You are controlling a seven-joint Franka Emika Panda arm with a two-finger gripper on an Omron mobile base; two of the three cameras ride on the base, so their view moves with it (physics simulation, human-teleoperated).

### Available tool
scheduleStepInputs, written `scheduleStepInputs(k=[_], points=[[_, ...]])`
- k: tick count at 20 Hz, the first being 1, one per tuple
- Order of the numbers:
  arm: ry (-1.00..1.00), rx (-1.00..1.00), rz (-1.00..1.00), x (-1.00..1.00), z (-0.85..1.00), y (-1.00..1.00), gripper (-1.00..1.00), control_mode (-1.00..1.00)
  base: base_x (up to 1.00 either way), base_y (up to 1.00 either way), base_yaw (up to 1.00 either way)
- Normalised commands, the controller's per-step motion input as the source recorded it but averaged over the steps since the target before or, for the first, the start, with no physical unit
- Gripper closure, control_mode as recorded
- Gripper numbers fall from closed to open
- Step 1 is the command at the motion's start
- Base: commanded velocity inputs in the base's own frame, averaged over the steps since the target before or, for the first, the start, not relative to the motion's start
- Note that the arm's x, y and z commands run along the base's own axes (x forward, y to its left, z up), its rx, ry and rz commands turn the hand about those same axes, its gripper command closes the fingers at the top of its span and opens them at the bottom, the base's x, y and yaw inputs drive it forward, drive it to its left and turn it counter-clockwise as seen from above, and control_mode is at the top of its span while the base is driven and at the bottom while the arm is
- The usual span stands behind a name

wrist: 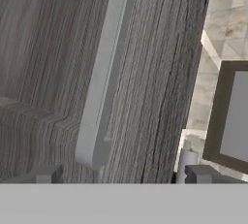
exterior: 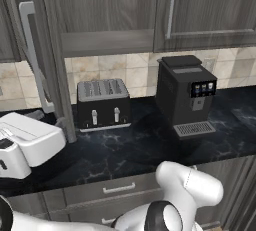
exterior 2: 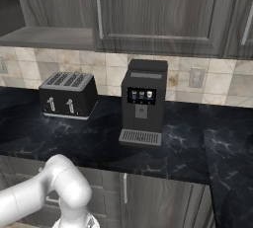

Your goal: Open the cabinet. Pick the soap dispenser and place it next to the sink. Then close the cabinet.

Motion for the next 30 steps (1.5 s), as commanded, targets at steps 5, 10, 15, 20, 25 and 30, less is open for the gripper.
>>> scheduleStepInputs(k=[5, 10, 15, 20, 25, 30], points=[[-0.03, 0.0, 0.0, 0.21, -0.03, 0.0, -1.0, -1.0, 0.0, 0.0, 0.0], [-0.01, 0.0, 0.0, 0.04, 0.01, -0.11, -1.0, -1.0, 0.0, 0.0, 0.0], [0.0, 0.0, 0.0, 0.0, 0.11, -0.27, -1.0, -1.0, 0.0, 0.0, 0.0], [0.0, -0.01, 0.0, 0.01, 0.04, -0.45, -1.0, -1.0, 0.0, 0.0, 0.0], [0.0, -0.03, 0.0, 0.24, 0.0, -0.6, -1.0, -1.0, 0.0, 0.0, 0.0], [0.0, -0.04, 0.0, 0.49, 0.0, -0.76, -1.0, -1.0, 0.0, 0.0, 0.0]])
